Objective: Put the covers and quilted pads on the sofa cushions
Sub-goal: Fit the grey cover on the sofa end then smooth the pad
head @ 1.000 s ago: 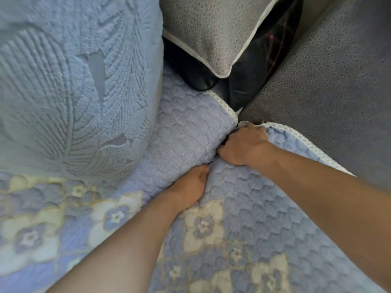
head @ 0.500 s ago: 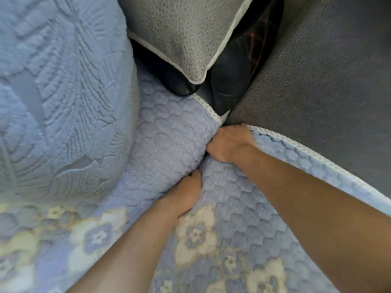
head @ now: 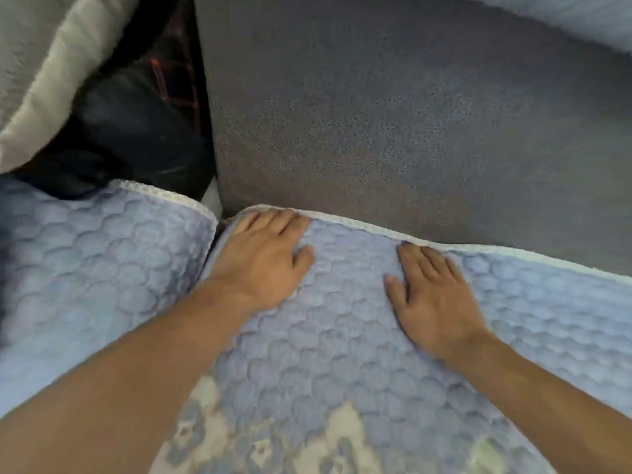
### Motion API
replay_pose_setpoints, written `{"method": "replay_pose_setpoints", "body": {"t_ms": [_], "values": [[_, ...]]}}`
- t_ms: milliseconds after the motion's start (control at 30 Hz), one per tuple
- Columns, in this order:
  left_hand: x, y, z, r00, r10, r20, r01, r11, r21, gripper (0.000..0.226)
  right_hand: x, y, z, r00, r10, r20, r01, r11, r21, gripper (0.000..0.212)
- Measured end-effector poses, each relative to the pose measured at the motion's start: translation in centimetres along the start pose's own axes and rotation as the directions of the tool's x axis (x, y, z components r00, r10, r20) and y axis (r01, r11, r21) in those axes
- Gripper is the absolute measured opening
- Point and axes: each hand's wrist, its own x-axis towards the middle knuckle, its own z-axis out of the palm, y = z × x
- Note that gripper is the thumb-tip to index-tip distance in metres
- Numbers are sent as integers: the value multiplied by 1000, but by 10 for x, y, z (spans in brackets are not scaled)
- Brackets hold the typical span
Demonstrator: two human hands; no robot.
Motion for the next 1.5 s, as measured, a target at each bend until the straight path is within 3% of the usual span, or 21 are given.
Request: {"method": "replay_pose_setpoints", "body": {"t_ms": [67,133,233,300,367,467,533,567,600,667,733,800,867,933,1033,1133,1200,1267,1333,1433,1500], "values": [[13,5,-14,994,-12,108,5,998,63,70,27,-6,-5,990,30,136,-39,997,62,55],[32,16,-29,965,-84,249,67,995,76,67,47,-8,-10,982,47,186,-55,998,39,49],[63,37,-45,893,-243,378,222,970,99,70,57,-11,-3,978,68,198,-64,998,-27,79],[64,63,-41,908,-206,365,124,964,235,51,58,-18,-1,940,142,309,-137,990,-41,67],[52,78,-29,960,-90,265,6,953,303,36,49,-30,-10,937,149,317,-148,989,-26,54],[32,57,-19,991,130,44,-132,990,56,47,25,-33,-17,974,-32,226,22,999,49,51],[34,45,-24,978,161,132,-153,986,-74,62,38,-24,-16,965,-60,256,21,988,153,47],[41,45,-25,959,120,256,-104,992,-78,65,53,-23,-18,955,-61,289,8,983,181,45],[53,50,-25,935,57,350,-47,998,-36,67,65,-23,-19,939,-65,337,-1,981,192,46],[77,73,-27,912,-92,399,77,996,54,67,75,-24,-25,919,-120,375,61,984,165,48],[83,94,-24,908,-158,388,88,977,192,55,60,-23,-25,938,-181,295,128,973,191,44],[76,109,-17,912,-166,375,32,940,339,45,26,0,-19,983,-167,69,145,956,257,38],[70,124,-17,913,-223,342,40,883,467,42,-12,49,-13,981,-71,-183,113,967,230,35],[68,143,-17,926,-252,283,79,859,506,38,-42,124,-11,950,91,-298,-48,988,148,37],[63,192,-17,993,-23,119,-14,954,299,36,-51,225,-2,950,291,-110,-290,957,30,54],[64,229,-3,994,112,-6,-111,992,67,47,-37,249,16,960,238,149,-229,970,-78,71],[66,232,14,990,131,-44,-131,991,15,47,-33,247,17,968,228,104,-223,973,-59,71],[60,225,26,969,225,-98,-229,973,-34,48,-26,243,5,965,219,143,-215,976,-45,74],[56,221,30,932,311,-185,-330,940,-83,49,-9,238,-11,939,284,196,-282,959,-37,60],[64,243,20,932,358,-58,-362,928,-84,54,-6,227,-18,927,306,215,-293,952,-93,48],[70,267,12,964,250,96,-246,968,-47,60,-28,220,2,973,226,55,-215,964,-155,59]]}}
